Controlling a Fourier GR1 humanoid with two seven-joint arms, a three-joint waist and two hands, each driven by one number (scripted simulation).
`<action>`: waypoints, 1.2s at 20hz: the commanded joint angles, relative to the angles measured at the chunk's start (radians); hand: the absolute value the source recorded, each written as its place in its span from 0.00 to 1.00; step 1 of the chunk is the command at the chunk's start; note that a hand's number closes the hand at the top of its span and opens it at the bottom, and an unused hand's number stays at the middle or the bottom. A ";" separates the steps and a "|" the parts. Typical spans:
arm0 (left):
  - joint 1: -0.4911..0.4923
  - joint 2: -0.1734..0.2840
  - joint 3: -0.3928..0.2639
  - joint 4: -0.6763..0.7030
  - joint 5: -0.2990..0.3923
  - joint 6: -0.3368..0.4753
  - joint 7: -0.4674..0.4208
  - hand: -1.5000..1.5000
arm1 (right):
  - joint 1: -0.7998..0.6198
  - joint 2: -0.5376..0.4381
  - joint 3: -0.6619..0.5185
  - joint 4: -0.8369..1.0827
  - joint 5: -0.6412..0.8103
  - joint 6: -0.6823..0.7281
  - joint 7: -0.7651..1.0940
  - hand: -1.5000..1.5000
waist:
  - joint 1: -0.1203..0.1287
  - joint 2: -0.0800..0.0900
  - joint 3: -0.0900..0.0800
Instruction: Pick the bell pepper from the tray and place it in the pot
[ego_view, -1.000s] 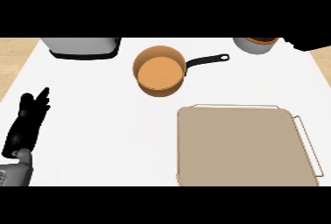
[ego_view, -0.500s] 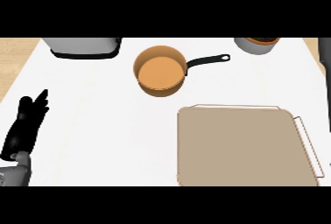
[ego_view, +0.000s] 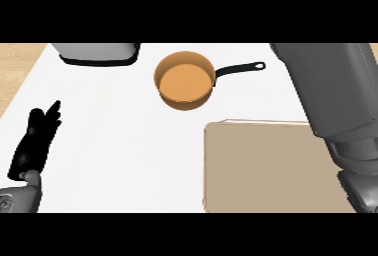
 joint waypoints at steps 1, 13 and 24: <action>0.008 0.014 0.012 0.000 -0.005 -0.008 -0.001 0.50 | -0.023 0.102 0.036 0.137 0.041 -0.058 0.008 1.00 | 0.004 0.001 0.000; -0.023 -0.005 0.004 -0.011 -0.006 -0.017 0.019 0.50 | -0.054 0.210 -0.103 0.401 -0.110 -0.156 -0.047 0.00 | 0.014 0.005 0.001; -0.018 -0.013 0.010 0.026 -0.021 -0.007 -0.015 0.50 | -0.094 0.099 -0.379 0.418 -0.289 -0.351 -0.164 0.00 | 0.005 0.007 0.001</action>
